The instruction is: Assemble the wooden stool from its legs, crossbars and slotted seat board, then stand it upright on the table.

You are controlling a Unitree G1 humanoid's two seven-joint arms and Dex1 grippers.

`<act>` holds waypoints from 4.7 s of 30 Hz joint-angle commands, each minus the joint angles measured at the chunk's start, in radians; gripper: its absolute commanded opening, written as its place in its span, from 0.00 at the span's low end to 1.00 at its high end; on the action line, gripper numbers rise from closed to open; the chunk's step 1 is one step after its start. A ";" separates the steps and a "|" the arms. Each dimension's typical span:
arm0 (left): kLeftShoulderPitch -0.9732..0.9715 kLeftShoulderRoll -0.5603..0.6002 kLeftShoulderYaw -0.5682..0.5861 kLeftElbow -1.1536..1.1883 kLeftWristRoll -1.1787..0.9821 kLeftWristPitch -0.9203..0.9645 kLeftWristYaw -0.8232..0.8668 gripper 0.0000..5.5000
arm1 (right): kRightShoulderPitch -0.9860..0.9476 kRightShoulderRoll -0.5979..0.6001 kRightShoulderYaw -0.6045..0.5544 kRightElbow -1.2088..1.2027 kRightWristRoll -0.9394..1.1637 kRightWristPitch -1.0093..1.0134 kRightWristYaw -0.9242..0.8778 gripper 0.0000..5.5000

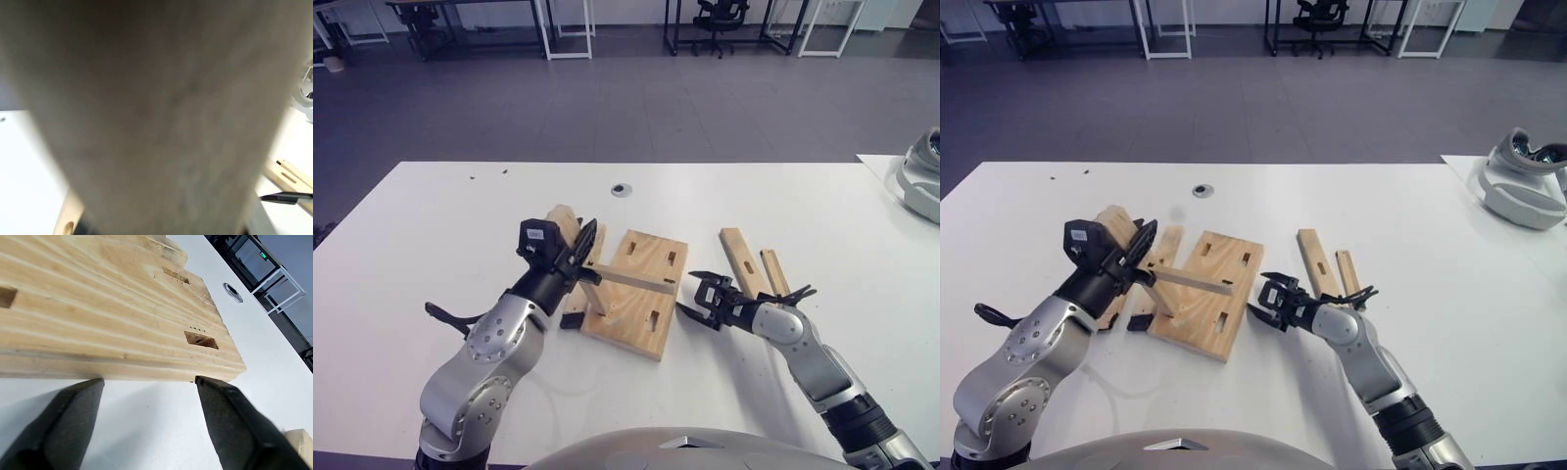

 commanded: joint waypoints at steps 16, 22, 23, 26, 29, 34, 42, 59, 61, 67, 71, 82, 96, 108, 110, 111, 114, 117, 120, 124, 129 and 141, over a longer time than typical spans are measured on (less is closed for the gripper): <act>-0.038 -0.191 0.078 0.053 -0.047 -0.213 -0.097 0.56 | -0.065 0.027 -0.012 0.050 -0.005 0.000 -0.023 0.63; -0.085 -0.222 0.176 0.021 -0.763 -0.171 0.088 0.76 | -0.065 0.025 -0.039 0.058 0.008 0.010 -0.029 0.63; -0.102 -0.221 0.163 0.022 -0.843 -0.176 0.128 0.76 | -0.069 0.025 -0.056 0.062 0.017 0.021 -0.035 0.63; -0.133 -0.184 0.127 0.041 -1.020 -0.172 0.232 0.76 | -0.124 0.030 -0.104 0.114 0.024 0.038 -0.059 0.63; -0.166 -0.132 0.116 0.053 -1.069 -0.170 0.293 0.76 | -0.180 0.028 -0.151 0.169 0.022 0.034 -0.091 0.63; -0.326 0.038 0.218 0.008 -1.087 -0.190 0.308 0.76 | -0.200 0.023 -0.252 0.181 0.061 0.010 -0.142 0.63; -0.196 0.292 0.184 0.291 -0.512 -0.149 0.053 0.76 | -0.238 0.045 -0.330 0.217 0.120 -0.014 -0.200 0.63; -0.067 0.247 -0.120 0.515 0.050 0.025 -0.202 0.57 | -0.244 0.059 -0.267 0.270 0.110 -0.009 -0.191 0.63; -0.071 0.250 -0.125 0.521 0.093 0.034 -0.215 0.49 | -0.246 0.062 -0.265 0.272 0.110 -0.009 -0.193 0.63; -0.094 0.198 -0.075 0.496 0.142 -0.032 -0.273 0.38 | -0.294 0.103 -0.319 0.240 0.237 0.055 -0.147 0.63; -0.282 0.164 0.028 0.394 0.080 -0.197 -0.417 0.38 | -0.490 0.201 -0.475 0.132 0.707 0.351 -0.031 0.63; -0.435 0.161 -0.032 0.508 0.220 -0.465 -0.691 0.38 | -0.759 0.399 -0.651 0.139 1.313 0.707 -0.205 0.57; -0.422 0.131 -0.055 0.532 0.366 -0.560 -0.698 0.44 | -0.674 0.401 -0.674 0.099 1.362 0.690 -0.350 0.19; 0.179 0.085 -0.046 0.343 0.439 -0.171 -0.458 0.74 | 0.063 0.282 -0.916 -0.362 1.686 0.722 -0.736 0.18; 0.216 0.075 -0.063 0.329 0.452 -0.100 -0.431 0.74 | 0.102 0.249 -0.893 -0.366 1.714 0.722 -0.787 0.18; 0.215 0.069 -0.069 0.327 0.453 -0.077 -0.423 0.74 | 0.112 0.237 -0.879 -0.369 1.717 0.718 -0.802 0.18; 0.190 0.041 -0.088 0.309 0.448 -0.007 -0.411 0.74 | 0.126 0.194 -0.850 -0.367 1.708 0.705 -0.836 0.18; 0.172 0.006 -0.106 0.299 0.424 0.037 -0.412 0.74 | 0.139 0.157 -0.814 -0.378 1.649 0.698 -0.838 0.18; 0.156 -0.037 -0.109 0.282 0.383 0.073 -0.416 0.74 | 0.138 0.097 -0.779 -0.426 1.584 0.693 -0.840 0.18; 0.139 -0.104 -0.091 0.250 0.303 0.126 -0.418 0.74 | 0.108 0.041 -0.747 -0.458 1.515 0.667 -0.861 0.18; 0.110 -0.141 -0.080 0.225 0.233 0.162 -0.417 0.74 | 0.079 0.017 -0.690 -0.464 1.356 0.611 -0.848 0.19; 0.056 -0.132 -0.080 0.233 0.198 0.178 -0.409 0.74 | 0.173 -0.027 -0.469 -0.500 1.071 0.581 -0.701 0.19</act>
